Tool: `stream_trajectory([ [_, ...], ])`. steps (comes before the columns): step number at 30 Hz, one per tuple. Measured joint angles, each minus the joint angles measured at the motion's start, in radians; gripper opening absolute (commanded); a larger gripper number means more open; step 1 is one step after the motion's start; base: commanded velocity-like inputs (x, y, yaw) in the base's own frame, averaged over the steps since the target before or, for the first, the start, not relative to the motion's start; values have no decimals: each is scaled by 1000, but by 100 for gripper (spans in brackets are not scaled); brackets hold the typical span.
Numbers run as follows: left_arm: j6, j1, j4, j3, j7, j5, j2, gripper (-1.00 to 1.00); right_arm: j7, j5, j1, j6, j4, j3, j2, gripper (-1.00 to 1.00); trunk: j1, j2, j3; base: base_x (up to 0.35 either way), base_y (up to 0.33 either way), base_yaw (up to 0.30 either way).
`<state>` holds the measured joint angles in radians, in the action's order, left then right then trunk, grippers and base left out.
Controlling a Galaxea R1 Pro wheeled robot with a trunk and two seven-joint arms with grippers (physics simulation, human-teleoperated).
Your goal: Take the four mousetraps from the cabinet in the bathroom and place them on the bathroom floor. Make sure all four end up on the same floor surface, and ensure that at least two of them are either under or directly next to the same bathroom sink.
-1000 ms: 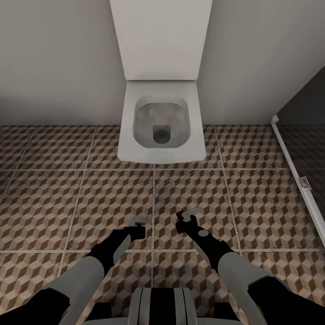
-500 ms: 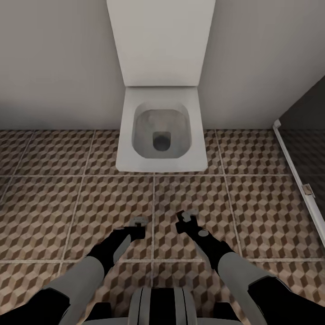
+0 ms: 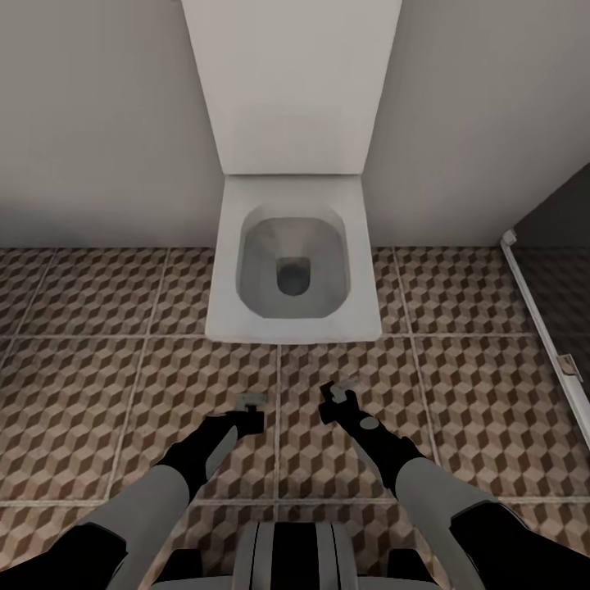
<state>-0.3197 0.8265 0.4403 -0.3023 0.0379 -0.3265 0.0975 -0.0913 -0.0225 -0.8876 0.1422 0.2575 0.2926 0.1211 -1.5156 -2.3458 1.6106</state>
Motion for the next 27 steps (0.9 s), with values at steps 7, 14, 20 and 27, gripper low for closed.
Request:
stream_trajectory([
  [7,0,0,0,0,0,0,0,-100,0,0,0,0,0,0,0,-100,0,0,0,59,0,0],
  [14,0,0,0,0,0,0,0,-100,0,0,0,0,1,0,0,-100,0,0,0,160,0,0],
  [20,0,0,0,0,0,0,0,-100,-1,0,0,0,1,0,-1,-100,0,0,0,62,0,0],
  [27,0,0,0,0,0,-1,1,-100,-2,0,0,1,1,0,-1,-100,0,0,0,3,0,0],
])
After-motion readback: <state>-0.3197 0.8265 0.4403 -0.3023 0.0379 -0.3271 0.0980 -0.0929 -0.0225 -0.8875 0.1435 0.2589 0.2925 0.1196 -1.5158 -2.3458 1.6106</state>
